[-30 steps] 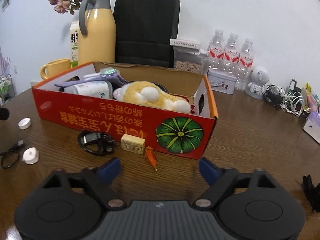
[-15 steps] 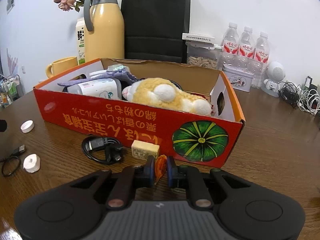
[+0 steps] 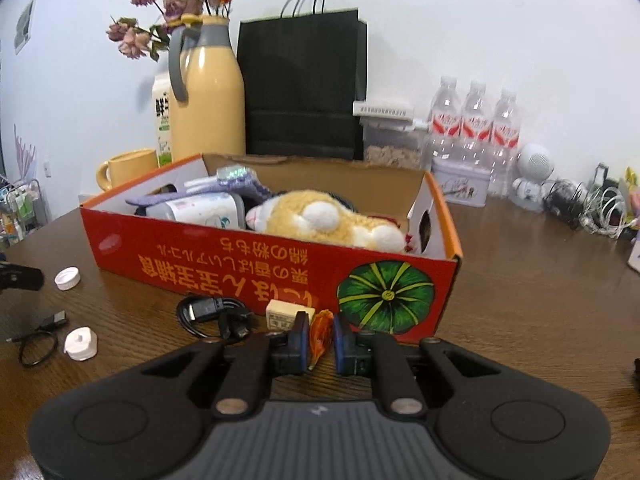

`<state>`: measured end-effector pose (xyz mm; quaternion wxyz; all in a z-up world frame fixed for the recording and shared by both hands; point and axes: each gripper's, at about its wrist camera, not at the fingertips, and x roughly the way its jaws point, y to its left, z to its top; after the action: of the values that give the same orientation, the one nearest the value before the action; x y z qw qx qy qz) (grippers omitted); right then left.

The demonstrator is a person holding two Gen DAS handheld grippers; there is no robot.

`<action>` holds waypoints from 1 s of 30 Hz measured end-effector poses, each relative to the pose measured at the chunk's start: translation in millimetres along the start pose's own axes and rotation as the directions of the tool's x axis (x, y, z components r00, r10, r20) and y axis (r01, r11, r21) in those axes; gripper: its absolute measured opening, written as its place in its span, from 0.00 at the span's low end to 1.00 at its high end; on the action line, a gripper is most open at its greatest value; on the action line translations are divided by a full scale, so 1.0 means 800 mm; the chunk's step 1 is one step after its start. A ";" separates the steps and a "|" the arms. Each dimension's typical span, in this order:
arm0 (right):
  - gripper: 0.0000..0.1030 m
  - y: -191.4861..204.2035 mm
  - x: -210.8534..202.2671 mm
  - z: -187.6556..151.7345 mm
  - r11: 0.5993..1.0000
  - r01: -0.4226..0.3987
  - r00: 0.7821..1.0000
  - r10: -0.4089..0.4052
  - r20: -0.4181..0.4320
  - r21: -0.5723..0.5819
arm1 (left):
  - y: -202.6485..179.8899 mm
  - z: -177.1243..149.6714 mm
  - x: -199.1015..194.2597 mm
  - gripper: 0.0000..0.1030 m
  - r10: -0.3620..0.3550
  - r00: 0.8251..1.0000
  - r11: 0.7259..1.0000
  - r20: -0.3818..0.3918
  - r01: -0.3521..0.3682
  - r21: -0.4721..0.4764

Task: Organize objects
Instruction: 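Grasp the white bottle cap with the left gripper while the right gripper grasps the orange item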

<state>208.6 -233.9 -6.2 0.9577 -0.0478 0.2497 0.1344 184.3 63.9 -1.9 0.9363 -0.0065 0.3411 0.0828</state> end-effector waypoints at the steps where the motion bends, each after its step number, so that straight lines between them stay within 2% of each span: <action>1: 0.11 0.002 -0.004 -0.001 1.000 0.004 1.000 -0.004 0.009 -0.007 | -0.002 0.001 0.005 1.00 -0.001 1.000 1.000 -0.002 0.001 0.002; 15: 0.11 0.004 -0.020 -0.006 0.999 0.035 0.999 -0.035 0.041 -0.003 | -0.001 0.005 0.052 1.00 0.010 0.999 0.999 -0.046 -0.012 -0.040; 23: 0.11 0.005 -0.020 -0.007 0.999 0.041 0.998 -0.041 0.040 0.001 | 0.001 0.001 0.056 1.00 0.015 1.000 0.999 -0.005 -0.015 -0.049; 30: 0.11 0.004 -0.020 -0.007 0.999 0.042 0.998 -0.042 0.040 0.004 | 0.001 0.001 0.057 1.00 0.012 1.000 0.999 -0.003 -0.012 -0.053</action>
<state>191.6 -235.6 -3.7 0.9652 -0.0490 0.2297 0.1151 219.4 71.3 -30.4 0.9348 -0.0294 0.3402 0.0975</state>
